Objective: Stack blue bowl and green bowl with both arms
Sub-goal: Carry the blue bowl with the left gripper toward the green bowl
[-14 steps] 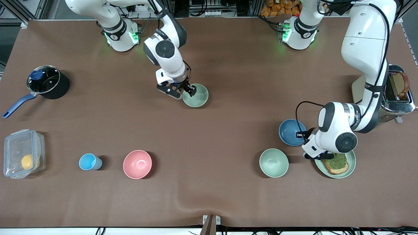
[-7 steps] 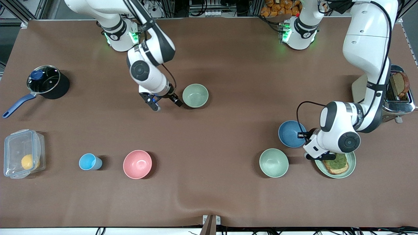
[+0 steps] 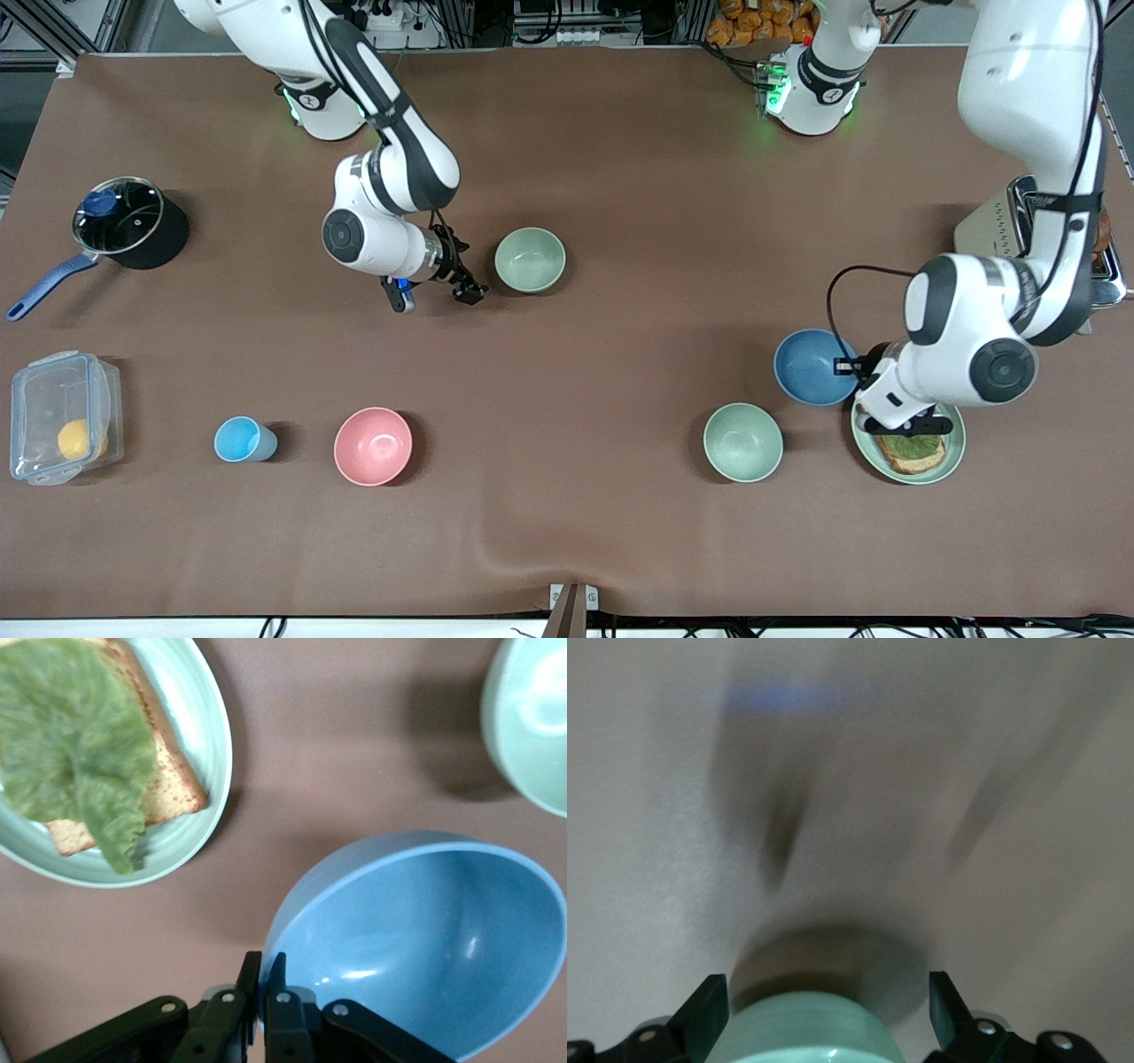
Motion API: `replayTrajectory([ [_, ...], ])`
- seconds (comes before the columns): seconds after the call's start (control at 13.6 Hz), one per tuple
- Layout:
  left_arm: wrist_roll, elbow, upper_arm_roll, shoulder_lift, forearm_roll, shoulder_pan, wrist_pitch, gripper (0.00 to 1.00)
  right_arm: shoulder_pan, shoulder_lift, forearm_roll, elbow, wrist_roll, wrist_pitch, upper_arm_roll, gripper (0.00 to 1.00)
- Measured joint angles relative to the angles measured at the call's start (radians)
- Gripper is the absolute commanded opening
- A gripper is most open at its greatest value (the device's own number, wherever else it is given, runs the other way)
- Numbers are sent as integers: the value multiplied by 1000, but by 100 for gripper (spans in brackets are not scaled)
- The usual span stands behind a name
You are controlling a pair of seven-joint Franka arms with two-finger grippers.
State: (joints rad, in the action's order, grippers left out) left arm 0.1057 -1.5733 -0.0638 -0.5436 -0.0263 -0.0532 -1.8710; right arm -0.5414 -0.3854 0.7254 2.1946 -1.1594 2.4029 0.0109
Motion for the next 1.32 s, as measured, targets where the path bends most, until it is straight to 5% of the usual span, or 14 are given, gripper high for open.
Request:
replayTrajectory([
  [0.44, 87, 1, -88, 75, 113, -10, 26, 0, 0, -72, 307, -6, 208, 20, 0, 100],
  [0.88, 241, 0, -201, 70, 129, -57, 0, 0, -2, -82, 394, -14, 229, 20, 5, 100],
  [1.32, 367, -6, -213, 32, 153, -240, -31, 0, -2, -83, 411, -17, 229, 18, 5, 100],
])
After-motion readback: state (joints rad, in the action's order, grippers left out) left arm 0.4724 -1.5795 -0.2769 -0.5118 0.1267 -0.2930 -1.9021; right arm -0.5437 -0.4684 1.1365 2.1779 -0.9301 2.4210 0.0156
